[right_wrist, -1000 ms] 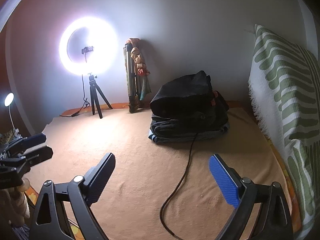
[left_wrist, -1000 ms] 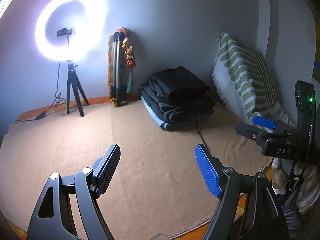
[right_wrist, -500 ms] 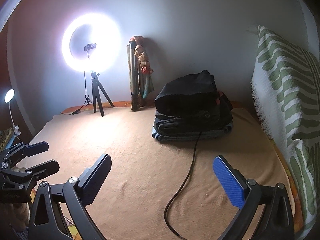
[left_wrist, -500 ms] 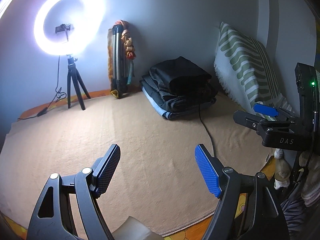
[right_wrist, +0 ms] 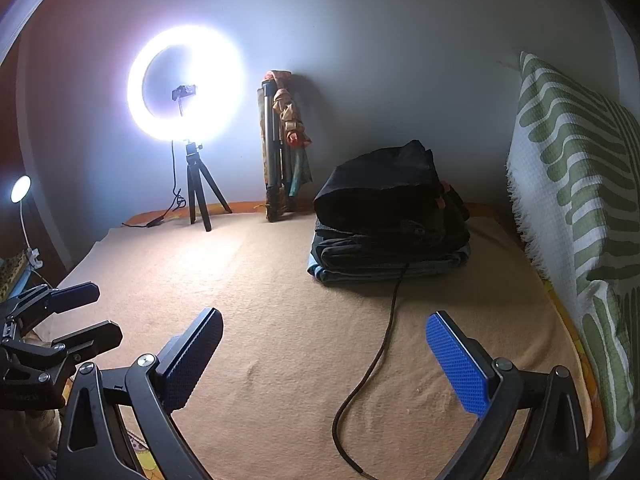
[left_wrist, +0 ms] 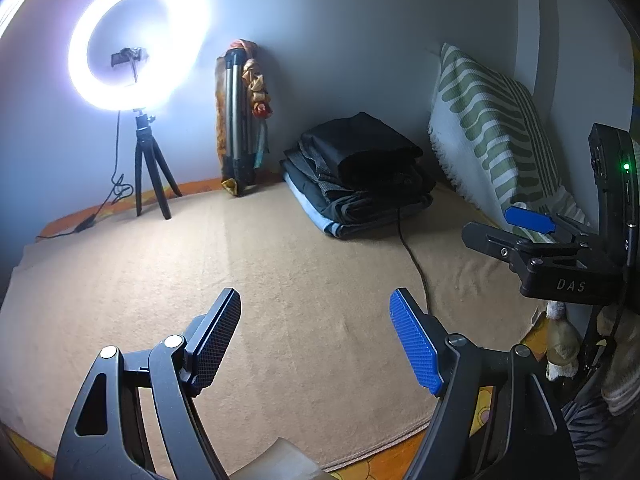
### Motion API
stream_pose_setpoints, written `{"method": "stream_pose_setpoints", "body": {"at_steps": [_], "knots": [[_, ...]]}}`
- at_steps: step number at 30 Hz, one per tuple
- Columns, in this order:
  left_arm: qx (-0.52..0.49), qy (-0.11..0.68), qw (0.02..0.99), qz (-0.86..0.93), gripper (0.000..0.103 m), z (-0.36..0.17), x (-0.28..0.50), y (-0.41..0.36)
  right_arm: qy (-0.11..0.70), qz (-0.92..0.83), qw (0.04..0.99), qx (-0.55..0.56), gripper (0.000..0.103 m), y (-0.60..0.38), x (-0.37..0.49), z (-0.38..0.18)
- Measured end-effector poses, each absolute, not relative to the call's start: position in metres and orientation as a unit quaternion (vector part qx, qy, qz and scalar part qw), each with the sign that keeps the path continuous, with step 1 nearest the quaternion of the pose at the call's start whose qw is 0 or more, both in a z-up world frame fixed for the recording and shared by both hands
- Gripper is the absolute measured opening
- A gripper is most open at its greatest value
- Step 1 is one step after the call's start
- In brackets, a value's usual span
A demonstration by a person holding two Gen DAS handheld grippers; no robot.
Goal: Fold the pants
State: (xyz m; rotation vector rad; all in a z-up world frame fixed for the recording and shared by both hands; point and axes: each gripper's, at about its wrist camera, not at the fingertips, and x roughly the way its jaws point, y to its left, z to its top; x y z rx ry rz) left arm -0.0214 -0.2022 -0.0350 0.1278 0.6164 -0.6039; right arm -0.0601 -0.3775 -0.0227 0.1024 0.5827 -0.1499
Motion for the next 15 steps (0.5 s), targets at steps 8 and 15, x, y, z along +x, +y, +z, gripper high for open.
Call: {"method": "stream_pose_setpoints", "body": {"at_steps": [8, 15], "knots": [[0.062, 0.297, 0.907, -0.291, 0.077, -0.035, -0.022, -0.2033, 0.289, -0.07, 0.954, 0.049, 0.103, -0.3752, -0.0603, -0.0233], [0.063, 0.296, 0.907, -0.292, 0.077, -0.0347, -0.0224, -0.2034, 0.289, -0.069, 0.953, 0.05, 0.103, -0.375, -0.0595, -0.0238]]}}
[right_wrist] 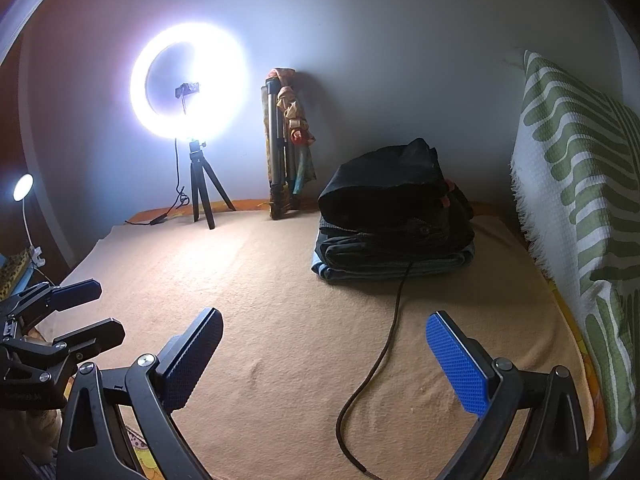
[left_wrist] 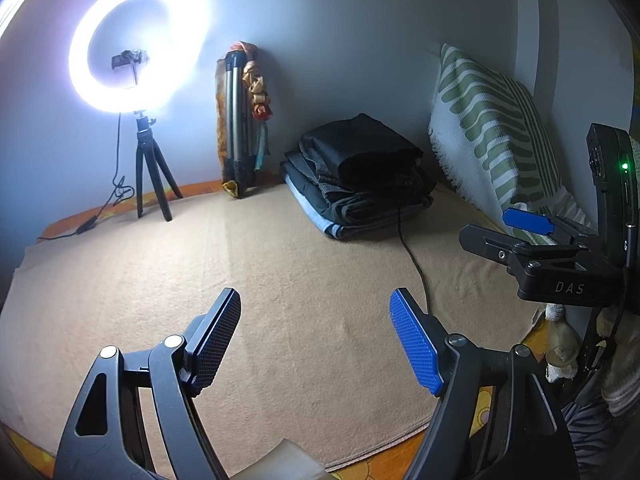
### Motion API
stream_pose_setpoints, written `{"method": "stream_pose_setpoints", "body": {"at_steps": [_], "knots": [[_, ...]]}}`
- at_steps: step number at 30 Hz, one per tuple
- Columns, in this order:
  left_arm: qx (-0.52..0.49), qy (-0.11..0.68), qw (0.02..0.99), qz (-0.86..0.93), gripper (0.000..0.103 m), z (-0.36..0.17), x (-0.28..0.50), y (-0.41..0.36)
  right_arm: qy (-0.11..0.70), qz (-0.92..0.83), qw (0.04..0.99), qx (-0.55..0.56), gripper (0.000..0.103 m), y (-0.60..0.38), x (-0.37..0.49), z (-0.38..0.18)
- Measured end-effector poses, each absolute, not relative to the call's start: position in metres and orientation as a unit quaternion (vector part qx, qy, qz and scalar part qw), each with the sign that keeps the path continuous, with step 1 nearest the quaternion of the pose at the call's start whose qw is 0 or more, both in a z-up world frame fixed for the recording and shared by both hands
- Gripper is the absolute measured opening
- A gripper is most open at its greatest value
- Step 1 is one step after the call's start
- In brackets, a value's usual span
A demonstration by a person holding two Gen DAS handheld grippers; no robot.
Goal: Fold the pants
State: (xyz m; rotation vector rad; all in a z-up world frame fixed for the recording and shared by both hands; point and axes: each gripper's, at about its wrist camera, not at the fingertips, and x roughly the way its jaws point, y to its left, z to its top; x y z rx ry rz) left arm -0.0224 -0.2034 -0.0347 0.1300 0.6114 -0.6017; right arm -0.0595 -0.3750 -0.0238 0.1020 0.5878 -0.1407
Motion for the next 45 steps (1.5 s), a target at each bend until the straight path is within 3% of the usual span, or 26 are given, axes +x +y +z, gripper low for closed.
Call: {"method": "stream_pose_setpoints", "body": {"at_steps": [45], "knots": [[0.063, 0.287, 0.913, -0.283, 0.077, -0.0313, -0.0239, -0.1997, 0.297, -0.063, 0.951, 0.053, 0.103, -0.3714, -0.0595, -0.0265]]}}
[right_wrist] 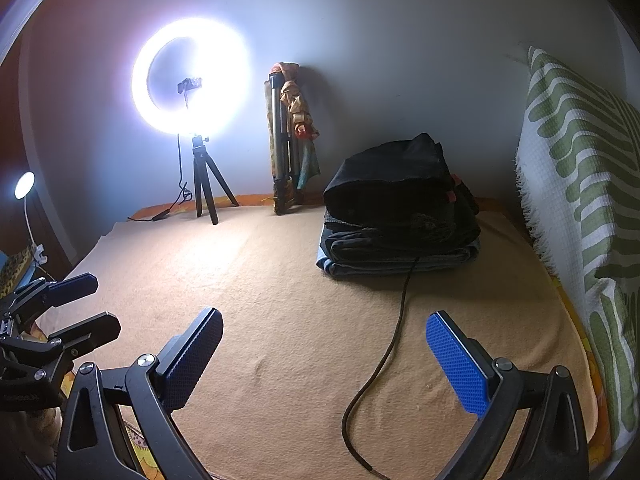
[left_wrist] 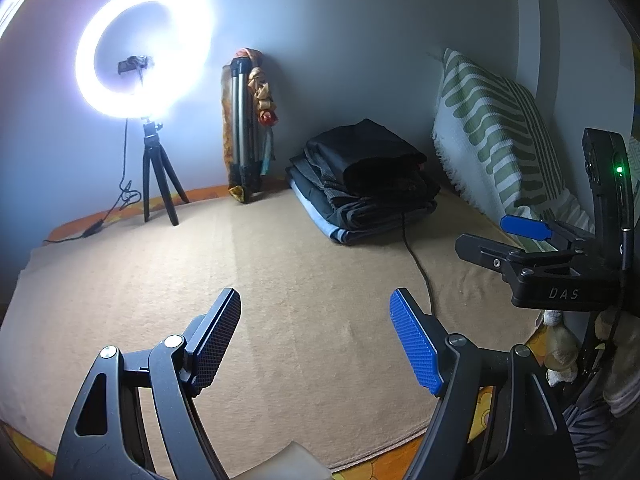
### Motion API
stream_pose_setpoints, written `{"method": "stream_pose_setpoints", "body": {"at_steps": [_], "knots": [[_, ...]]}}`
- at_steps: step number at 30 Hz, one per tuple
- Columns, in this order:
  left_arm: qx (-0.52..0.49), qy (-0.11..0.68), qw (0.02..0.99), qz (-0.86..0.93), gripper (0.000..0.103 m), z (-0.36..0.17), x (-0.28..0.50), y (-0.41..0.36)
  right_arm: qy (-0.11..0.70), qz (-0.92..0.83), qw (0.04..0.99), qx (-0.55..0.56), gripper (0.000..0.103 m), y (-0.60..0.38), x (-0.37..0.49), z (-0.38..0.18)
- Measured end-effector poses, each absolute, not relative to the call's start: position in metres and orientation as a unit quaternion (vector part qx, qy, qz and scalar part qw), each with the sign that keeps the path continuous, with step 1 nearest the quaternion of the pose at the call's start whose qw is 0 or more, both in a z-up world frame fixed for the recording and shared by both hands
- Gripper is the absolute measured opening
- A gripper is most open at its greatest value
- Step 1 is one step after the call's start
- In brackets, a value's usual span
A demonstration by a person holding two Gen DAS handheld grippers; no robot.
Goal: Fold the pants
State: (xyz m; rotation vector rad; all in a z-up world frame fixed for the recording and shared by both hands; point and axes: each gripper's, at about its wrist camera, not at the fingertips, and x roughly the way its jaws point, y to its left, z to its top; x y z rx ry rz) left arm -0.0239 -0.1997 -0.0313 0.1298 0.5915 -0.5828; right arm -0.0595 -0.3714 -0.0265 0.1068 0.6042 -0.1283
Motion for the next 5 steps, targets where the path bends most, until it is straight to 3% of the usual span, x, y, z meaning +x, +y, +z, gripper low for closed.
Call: {"method": "stream_pose_setpoints", "body": {"at_steps": [5], "knots": [[0.066, 0.291, 0.913, -0.277, 0.077, -0.0329, -0.0252, -0.1976, 0.298, -0.063, 0.951, 0.054, 0.103, -0.371, -0.0589, -0.0274]]}}
